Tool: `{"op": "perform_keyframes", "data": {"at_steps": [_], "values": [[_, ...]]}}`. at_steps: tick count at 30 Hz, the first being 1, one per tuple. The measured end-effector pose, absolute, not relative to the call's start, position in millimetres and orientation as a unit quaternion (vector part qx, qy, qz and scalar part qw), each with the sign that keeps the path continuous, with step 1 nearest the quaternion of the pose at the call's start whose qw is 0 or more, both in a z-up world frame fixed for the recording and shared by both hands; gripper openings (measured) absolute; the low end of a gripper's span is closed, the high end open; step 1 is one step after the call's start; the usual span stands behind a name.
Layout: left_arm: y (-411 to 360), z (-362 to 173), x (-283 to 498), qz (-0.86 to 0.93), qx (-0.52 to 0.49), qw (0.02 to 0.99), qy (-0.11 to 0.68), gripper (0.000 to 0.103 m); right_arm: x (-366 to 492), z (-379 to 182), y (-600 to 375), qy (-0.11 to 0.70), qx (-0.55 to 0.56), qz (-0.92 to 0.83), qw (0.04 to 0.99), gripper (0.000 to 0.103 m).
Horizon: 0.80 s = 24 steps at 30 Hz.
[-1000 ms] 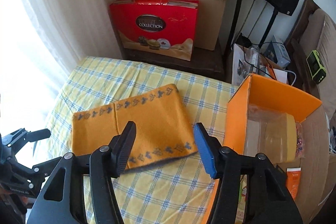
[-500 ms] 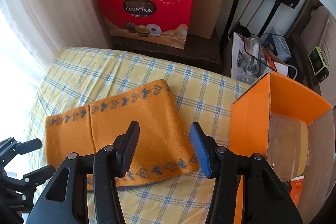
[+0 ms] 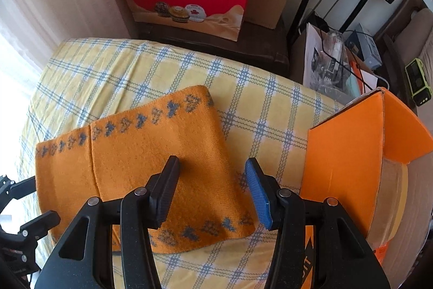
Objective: Organize objects
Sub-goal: 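Close the right gripper on an edge of the orange towel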
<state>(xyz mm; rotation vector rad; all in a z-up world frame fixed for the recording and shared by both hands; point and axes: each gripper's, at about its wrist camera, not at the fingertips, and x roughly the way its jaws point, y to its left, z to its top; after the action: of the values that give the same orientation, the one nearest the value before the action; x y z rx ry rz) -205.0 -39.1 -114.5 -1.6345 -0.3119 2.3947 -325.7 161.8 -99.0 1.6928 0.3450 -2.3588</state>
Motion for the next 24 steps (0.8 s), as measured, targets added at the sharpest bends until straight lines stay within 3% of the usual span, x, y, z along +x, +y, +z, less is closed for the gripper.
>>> {"op": "perform_keyframes", "data": {"at_steps": [4, 6, 7, 9, 10, 21, 24], "values": [[-39.6, -115.3, -206.2, 0.815, -0.558, 0.115, -0.111, 0.053, -330.0, -99.9, 161.2, 0.108, 0.586, -0.796, 0.110, 0.050], [-41.5, -114.6, -205.4, 0.815, -0.557, 0.115, -0.113, 0.053, -331.1, -100.2, 162.7, 0.095, 0.591, -0.792, 0.119, 0.036], [-42.5, -114.1, -204.9, 0.815, -0.557, 0.116, -0.115, 0.053, -331.4, -99.6, 163.5, 0.085, 0.595, -0.789, 0.126, 0.034], [-44.9, -112.2, -203.1, 0.815, -0.555, 0.117, -0.119, 0.053, -329.7, -97.2, 162.4, 0.094, 0.590, -0.793, 0.122, 0.014], [-46.2, -111.1, -202.1, 0.816, -0.554, 0.118, -0.120, 0.053, -327.9, -94.9, 162.3, 0.098, 0.586, -0.796, 0.120, 0.011], [-71.3, -85.2, -177.9, 0.825, -0.531, 0.124, -0.150, 0.054, -282.6, -43.1, 145.5, 0.078, 0.532, -0.825, 0.176, 0.006], [-84.8, -79.1, -171.9, 0.821, -0.525, 0.128, -0.184, 0.059, -261.3, -24.7, 128.0, 0.071, 0.516, -0.827, 0.213, 0.006]]}}
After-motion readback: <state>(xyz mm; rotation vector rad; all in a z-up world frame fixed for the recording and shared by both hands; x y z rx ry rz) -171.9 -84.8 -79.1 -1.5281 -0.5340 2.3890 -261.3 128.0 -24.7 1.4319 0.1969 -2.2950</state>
